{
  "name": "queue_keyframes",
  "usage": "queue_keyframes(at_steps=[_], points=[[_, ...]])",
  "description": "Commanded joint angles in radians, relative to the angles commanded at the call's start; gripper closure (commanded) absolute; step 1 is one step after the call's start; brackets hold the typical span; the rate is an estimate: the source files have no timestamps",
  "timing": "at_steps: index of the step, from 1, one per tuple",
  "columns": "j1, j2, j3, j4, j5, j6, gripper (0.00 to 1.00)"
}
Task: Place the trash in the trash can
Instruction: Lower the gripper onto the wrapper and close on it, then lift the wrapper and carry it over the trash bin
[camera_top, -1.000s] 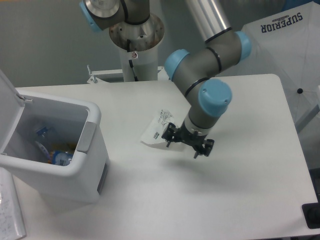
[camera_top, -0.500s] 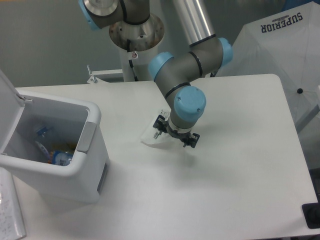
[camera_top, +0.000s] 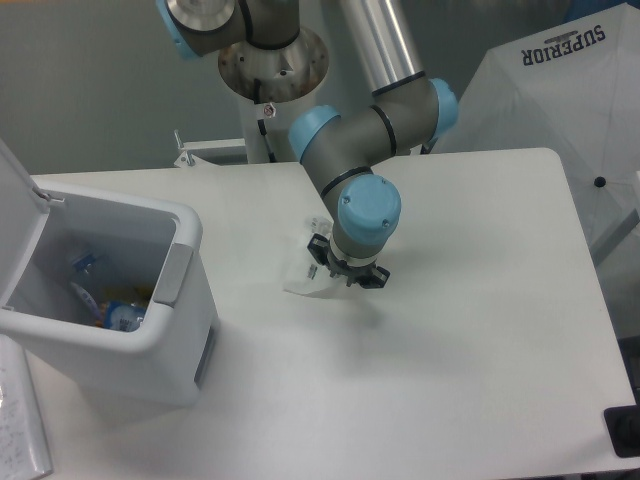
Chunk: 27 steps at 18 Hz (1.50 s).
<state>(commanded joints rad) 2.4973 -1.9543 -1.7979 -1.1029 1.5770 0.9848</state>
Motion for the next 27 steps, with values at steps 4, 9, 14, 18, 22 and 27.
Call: queue_keyframes(at_steps=[4, 9, 14, 18, 22, 27], points=[[0.012, 0.005, 0.031, -0.011, -0.008, 0.000, 1.00], [0.054, 0.078, 0.095, -0.047, -0.127, -0.008, 1.00], [0.166, 0.147, 0.199, -0.060, -0.466, -0.040, 1.00], [0.192, 0.152, 0.302, -0.051, -0.595, -0.150, 1.00], [0.195, 0.153, 0.393, -0.049, -0.701, -0.268, 1.00], [0.178, 0.213, 0.425, -0.048, -0.823, -0.362, 1.00]])
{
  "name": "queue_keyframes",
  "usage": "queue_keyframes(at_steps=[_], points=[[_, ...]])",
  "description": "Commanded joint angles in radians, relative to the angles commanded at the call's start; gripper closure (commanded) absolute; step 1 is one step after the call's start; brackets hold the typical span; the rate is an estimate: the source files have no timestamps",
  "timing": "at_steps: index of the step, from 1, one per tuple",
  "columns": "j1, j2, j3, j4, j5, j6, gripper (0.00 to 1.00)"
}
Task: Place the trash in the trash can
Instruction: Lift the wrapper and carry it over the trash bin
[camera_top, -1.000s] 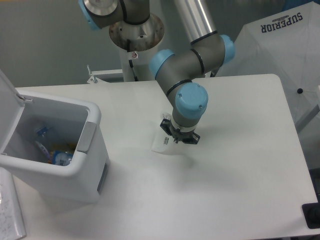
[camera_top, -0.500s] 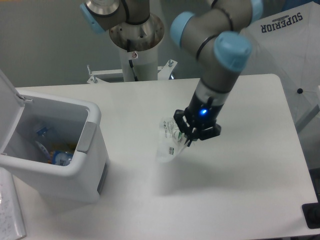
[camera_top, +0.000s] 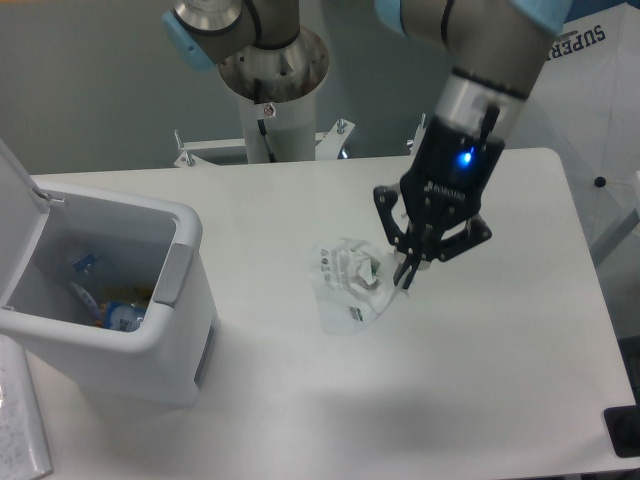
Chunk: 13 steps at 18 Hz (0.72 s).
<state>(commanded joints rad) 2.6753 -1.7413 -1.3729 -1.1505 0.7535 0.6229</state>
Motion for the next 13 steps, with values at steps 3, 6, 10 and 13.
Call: queue_keyframes(at_steps=[3, 6, 10, 13], points=[[-0.043, 0.038, -0.002, 0.000, -0.051, -0.051, 1.00], [-0.119, 0.052, -0.009, 0.029, -0.052, -0.058, 1.00], [-0.222, 0.046, -0.034, 0.049, -0.051, -0.063, 1.00], [-0.265, 0.046, -0.051, 0.055, -0.051, -0.058, 1.00]])
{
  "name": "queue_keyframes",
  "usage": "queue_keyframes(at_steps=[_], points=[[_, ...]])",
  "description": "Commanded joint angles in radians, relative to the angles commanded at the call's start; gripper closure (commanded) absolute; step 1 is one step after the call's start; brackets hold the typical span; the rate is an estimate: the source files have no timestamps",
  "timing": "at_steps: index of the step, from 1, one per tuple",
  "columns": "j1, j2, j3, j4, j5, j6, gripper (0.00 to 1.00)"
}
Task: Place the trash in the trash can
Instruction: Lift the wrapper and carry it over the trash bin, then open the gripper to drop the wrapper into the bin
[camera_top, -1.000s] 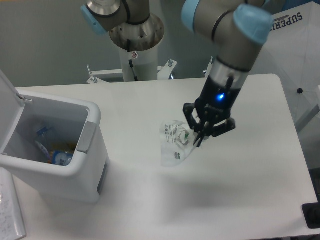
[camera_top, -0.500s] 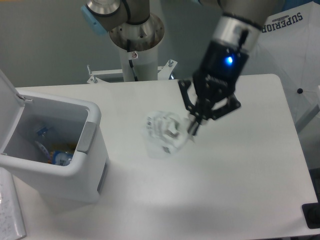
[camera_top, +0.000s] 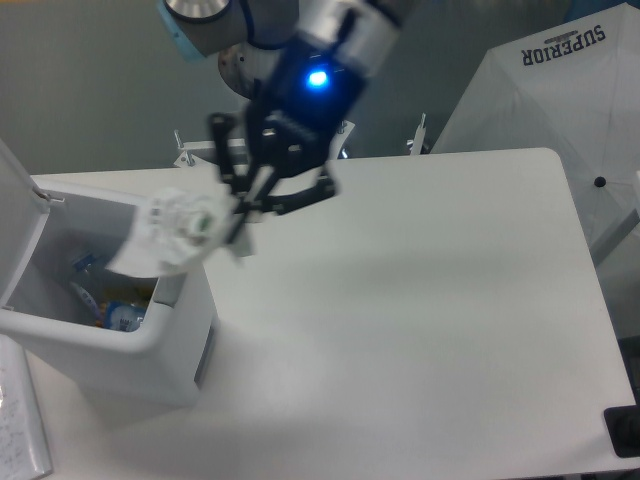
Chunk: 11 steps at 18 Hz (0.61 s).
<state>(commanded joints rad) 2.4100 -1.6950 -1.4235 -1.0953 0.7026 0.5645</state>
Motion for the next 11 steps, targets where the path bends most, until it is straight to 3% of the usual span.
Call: queue_keyframes(at_steps=[5, 11], points=[[-0.031, -0.005, -0.029, 0.017, 0.002, 0.008, 1.00], [-0.054, -0.006, -0.100, 0.104, 0.005, 0.011, 0.85]])
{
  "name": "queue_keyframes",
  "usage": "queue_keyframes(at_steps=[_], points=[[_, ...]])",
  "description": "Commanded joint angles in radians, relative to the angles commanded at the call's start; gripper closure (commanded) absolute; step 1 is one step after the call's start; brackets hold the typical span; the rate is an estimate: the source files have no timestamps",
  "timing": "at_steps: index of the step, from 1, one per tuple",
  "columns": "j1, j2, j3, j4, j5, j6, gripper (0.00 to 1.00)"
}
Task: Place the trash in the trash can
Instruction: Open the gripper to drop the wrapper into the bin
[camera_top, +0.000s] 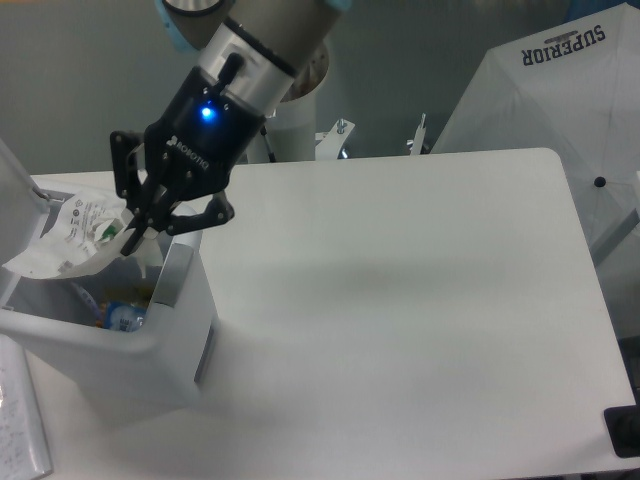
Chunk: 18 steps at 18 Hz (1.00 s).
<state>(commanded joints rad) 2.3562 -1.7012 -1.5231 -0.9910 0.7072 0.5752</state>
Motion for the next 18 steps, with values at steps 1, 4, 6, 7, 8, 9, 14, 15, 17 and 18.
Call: queue_keyframes(at_steps=[1, 4, 6, 7, 8, 9, 14, 15, 17, 18], points=[[-0.008, -0.002, -0.008, 0.005, 0.000, 0.003, 0.67], [-0.015, 0.005, -0.032, 0.012, 0.003, 0.066, 0.00], [-0.017, 0.009, -0.038, 0.012, 0.003, 0.074, 0.00], [-0.017, 0.011, -0.043, 0.014, 0.003, 0.074, 0.00], [-0.017, 0.011, -0.043, 0.014, 0.003, 0.075, 0.00], [-0.015, 0.009, -0.040, 0.014, 0.003, 0.075, 0.00], [0.063, 0.000, -0.031, 0.031, 0.006, 0.090, 0.00], [0.084, 0.000, -0.029, 0.031, 0.015, 0.095, 0.00], [0.153, -0.003, -0.029, 0.037, 0.041, 0.110, 0.00], [0.194, -0.008, -0.028, 0.037, 0.041, 0.126, 0.00]])
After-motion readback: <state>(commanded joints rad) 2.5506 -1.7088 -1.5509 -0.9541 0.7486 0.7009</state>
